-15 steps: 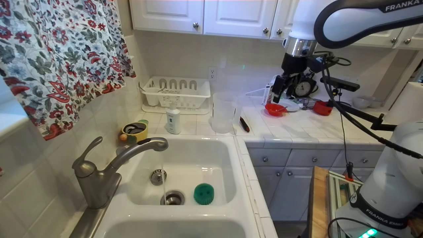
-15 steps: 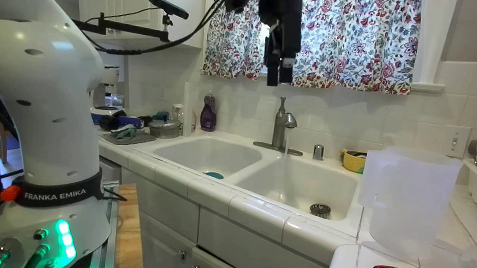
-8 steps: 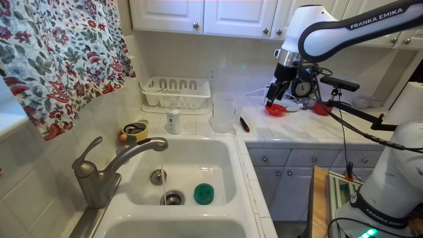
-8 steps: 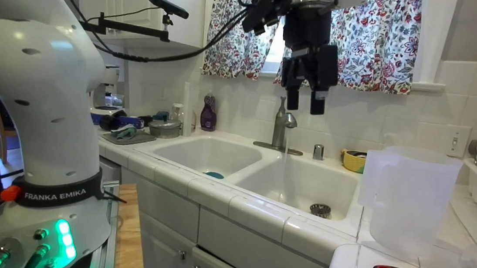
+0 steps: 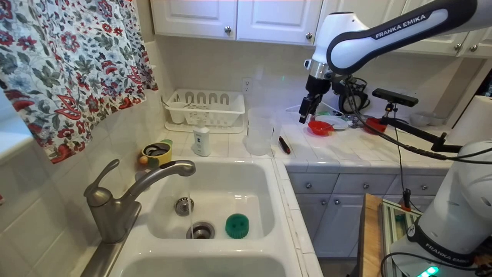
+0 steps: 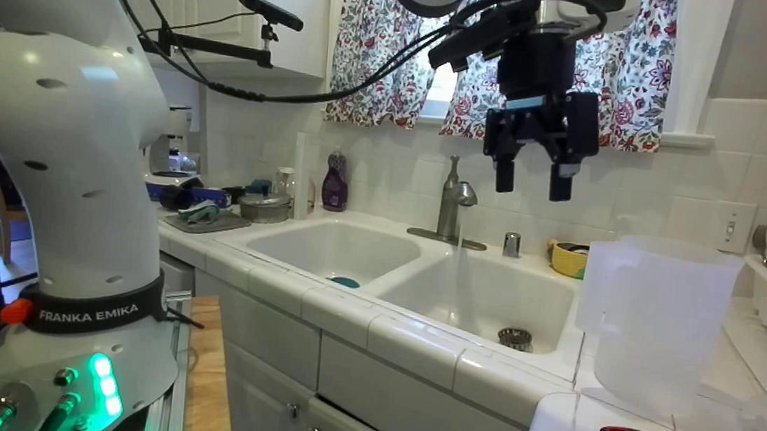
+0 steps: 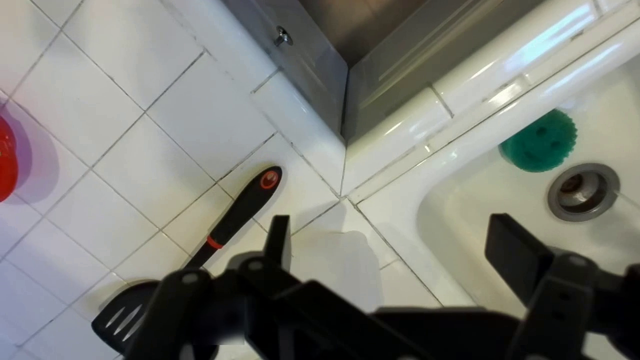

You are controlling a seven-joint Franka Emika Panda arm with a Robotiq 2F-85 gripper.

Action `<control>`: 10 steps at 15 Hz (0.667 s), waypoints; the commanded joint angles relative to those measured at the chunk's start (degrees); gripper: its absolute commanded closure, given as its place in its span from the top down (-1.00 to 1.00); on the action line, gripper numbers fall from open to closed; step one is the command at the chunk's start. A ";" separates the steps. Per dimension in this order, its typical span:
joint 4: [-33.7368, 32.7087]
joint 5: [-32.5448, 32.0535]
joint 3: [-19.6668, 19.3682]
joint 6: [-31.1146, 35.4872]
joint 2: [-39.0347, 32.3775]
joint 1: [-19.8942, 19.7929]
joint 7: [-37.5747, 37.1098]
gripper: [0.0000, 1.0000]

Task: Use the clear jug to fetch some water from the tap and the put the jug back on the countertop

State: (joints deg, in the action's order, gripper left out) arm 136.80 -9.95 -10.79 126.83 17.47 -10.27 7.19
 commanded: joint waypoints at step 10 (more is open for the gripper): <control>-16.57 4.39 -1.91 2.28 -18.21 -0.50 -1.43 1.00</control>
State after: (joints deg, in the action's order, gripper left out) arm 124.96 -8.41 -13.05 129.52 3.52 -10.44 6.70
